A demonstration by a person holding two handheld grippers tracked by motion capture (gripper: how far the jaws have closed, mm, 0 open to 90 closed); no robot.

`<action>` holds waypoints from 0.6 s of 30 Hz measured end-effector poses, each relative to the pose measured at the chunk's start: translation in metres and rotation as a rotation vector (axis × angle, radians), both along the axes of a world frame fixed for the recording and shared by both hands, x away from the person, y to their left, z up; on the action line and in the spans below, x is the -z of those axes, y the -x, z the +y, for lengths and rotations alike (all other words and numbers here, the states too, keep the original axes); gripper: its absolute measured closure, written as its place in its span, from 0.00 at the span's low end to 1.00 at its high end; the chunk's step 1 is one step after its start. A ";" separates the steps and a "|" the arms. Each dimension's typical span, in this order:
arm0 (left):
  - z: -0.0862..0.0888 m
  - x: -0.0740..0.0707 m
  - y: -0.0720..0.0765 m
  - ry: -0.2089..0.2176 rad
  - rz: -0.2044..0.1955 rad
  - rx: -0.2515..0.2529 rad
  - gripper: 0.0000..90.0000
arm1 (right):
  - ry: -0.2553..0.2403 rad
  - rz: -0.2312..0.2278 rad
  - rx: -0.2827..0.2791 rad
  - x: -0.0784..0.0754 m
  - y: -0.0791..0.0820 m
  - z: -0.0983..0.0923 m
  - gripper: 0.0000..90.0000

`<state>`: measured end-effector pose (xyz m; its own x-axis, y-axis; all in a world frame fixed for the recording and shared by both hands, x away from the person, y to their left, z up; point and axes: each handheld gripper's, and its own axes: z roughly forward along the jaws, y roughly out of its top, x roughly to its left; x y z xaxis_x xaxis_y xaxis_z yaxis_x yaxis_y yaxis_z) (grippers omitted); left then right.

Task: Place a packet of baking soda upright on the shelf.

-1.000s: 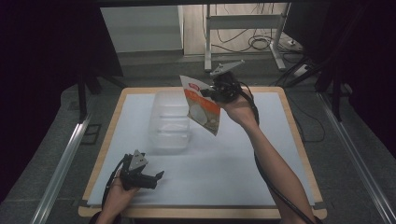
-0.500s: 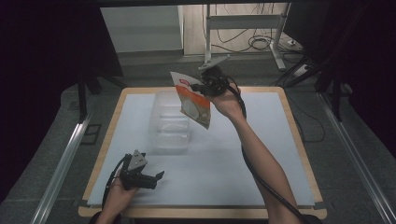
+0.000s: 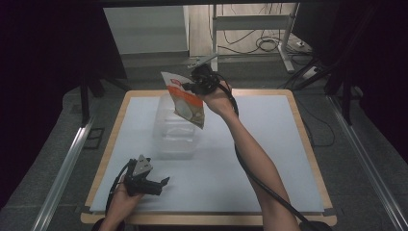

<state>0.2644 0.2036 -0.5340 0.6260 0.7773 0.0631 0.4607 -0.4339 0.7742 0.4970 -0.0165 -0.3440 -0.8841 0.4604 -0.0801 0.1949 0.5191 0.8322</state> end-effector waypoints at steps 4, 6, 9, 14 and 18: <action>-0.001 0.000 0.000 0.006 0.000 0.000 0.01 | 0.001 0.000 -0.016 0.003 -0.002 0.011 0.99; -0.001 0.000 0.000 0.001 -0.001 0.003 0.01 | -0.003 0.004 -0.019 0.003 -0.001 0.015 0.99; 0.000 0.000 0.000 0.004 0.001 0.003 0.01 | -0.005 0.006 -0.038 0.003 0.004 0.022 0.99; -0.001 0.000 0.000 0.010 0.001 0.003 0.02 | -0.008 -0.002 -0.075 0.000 0.018 0.031 0.99; -0.002 0.000 0.000 0.005 0.001 0.005 0.02 | -0.019 -0.005 -0.109 -0.004 0.029 0.035 0.99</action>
